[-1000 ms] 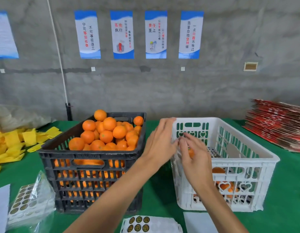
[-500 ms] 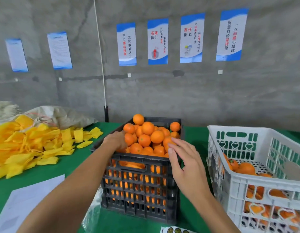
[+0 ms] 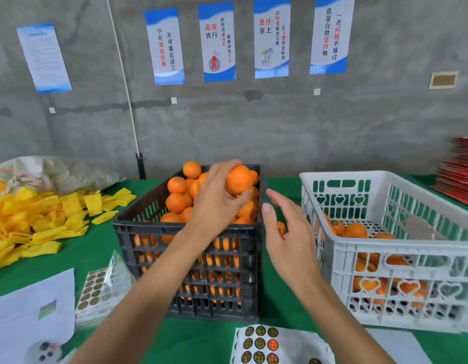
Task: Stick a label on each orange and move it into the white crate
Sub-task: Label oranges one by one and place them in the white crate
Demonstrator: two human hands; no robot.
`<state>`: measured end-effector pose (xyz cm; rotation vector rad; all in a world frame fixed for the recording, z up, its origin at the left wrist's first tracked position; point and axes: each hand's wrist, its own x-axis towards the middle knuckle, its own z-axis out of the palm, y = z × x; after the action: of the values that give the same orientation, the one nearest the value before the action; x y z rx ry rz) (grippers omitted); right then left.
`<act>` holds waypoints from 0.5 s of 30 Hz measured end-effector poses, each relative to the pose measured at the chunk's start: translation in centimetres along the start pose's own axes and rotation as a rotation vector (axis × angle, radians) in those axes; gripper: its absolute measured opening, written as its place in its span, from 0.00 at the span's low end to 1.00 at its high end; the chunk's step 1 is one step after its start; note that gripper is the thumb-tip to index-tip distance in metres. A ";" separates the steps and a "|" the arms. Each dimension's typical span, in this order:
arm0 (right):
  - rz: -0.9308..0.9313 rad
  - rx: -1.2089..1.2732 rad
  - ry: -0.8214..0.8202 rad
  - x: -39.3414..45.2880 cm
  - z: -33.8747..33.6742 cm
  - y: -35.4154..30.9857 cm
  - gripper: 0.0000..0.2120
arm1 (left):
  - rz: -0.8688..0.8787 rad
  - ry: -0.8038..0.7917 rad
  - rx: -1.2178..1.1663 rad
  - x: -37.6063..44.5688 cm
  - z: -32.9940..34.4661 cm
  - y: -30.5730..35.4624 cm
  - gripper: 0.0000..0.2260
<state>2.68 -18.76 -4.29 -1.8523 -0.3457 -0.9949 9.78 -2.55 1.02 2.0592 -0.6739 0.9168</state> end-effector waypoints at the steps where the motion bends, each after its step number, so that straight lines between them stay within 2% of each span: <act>1: 0.011 0.021 0.003 -0.1 -0.4 0.1 0.21 | 0.063 -0.003 -0.077 -1.4 1.2 1.6 0.29; 3: 0.038 0.077 0.010 -0.8 -1.6 0.6 0.24 | 0.088 -0.025 -0.226 -4.3 3.6 4.2 0.30; 5: 0.073 0.122 0.007 -2.2 -3.2 1.8 0.28 | 0.011 -0.092 -0.373 -7.1 5.8 5.7 0.31; 10: 0.210 0.035 -0.115 -7.4 -6.5 6.5 0.29 | -0.210 -0.303 -0.505 -13.4 11.0 4.7 0.34; 12: 0.289 -0.020 -0.242 -9.9 -7.3 8.4 0.30 | -0.305 -0.399 -0.424 -16.2 12.3 3.6 0.34; 15: 0.318 -0.079 -0.462 -13.2 -8.2 10.8 0.28 | -0.323 -0.490 -0.179 -20.1 13.4 2.0 0.29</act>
<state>-2.99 -28.71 -19.41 -2.1212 -0.2734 -0.3647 1.32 -11.53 -19.85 2.1580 -0.6181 0.1591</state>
